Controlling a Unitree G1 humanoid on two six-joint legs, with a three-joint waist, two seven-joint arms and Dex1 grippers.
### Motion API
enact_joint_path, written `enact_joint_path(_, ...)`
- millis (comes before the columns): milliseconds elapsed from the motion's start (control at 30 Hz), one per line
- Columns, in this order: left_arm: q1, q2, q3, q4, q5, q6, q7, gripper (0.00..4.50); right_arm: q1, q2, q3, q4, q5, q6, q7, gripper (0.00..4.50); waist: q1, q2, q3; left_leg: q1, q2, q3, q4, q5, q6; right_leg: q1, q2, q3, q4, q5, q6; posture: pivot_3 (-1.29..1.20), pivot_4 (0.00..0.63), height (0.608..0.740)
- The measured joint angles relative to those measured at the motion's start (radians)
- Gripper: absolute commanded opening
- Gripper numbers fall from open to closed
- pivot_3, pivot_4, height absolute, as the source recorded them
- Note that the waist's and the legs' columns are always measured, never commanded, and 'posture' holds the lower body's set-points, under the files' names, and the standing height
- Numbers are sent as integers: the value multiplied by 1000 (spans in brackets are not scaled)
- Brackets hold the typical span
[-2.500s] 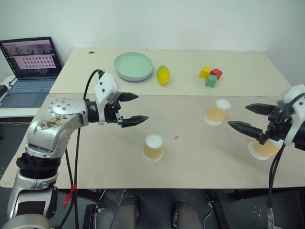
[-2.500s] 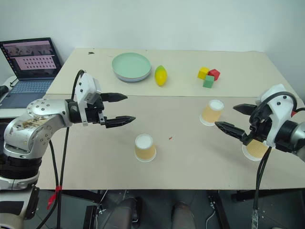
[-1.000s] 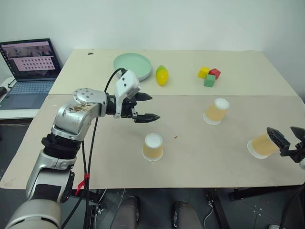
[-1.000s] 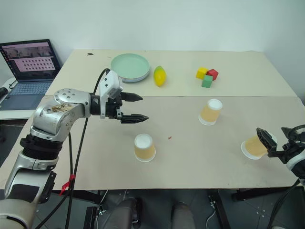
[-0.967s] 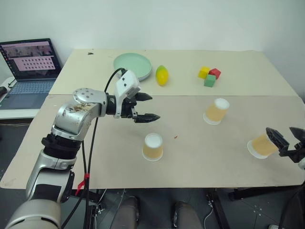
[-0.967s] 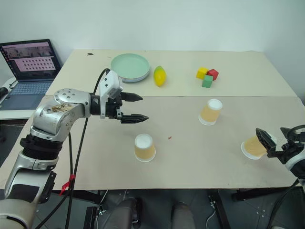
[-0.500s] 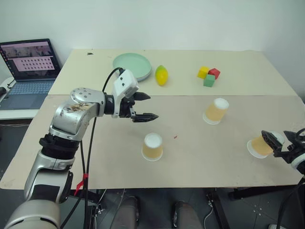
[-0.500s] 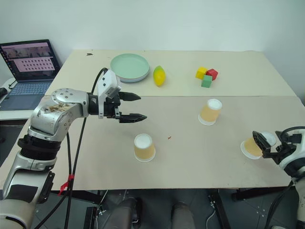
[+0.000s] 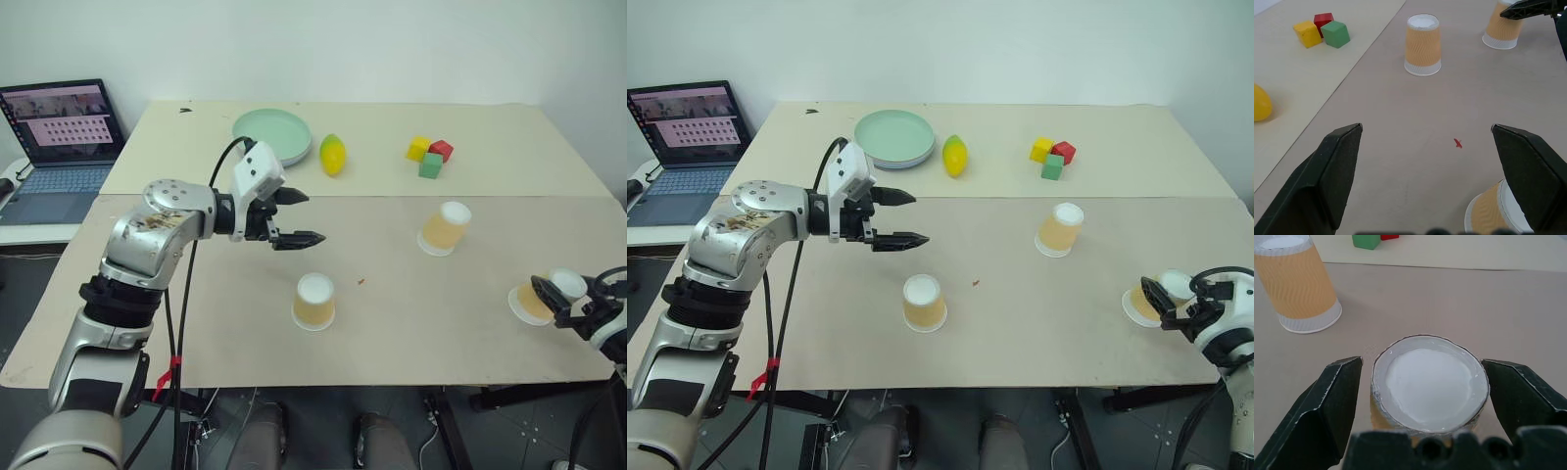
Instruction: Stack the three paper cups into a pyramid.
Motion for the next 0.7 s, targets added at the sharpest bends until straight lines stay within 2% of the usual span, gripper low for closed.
enact_joint_path(100, 0, 0, 1, -1, 0, 0, 2, 4500, 0, 2, 1, 10, -1, -3, -2, 3065, 0, 0, 0, 0, 0, 0, 0, 0, 0, 0, 0, 0, 0, 0, 0, 0, 150, 740)
enact_joint_path(167, 0, 0, 1, -2, 0, 0, 5, 4500, -1, 2, 1, 15, -1, -7, -2, 2644, 0, 0, 0, 0, 0, 0, 0, 0, 0, 0, 0, 0, 0, 0, 0, 0, 150, 740)
enact_joint_path(467, 9, 0, 3, -11, -1, 1, 11, 4500, -17, -18, 32, -37, 0, 25, -2, 2614, -4, 0, 0, 0, 0, 0, 0, 0, 0, 0, 0, 1, 0, 0, 0, 0, 150, 740)
enact_joint_path(700, 13, 0, 3, -21, -1, 3, 12, 4500, -164, -236, 165, -398, 149, 314, 24, 2614, -10, 0, 0, 0, 1, 0, 0, 0, 0, -1, 1, 1, 0, 0, 0, 0, 150, 740)
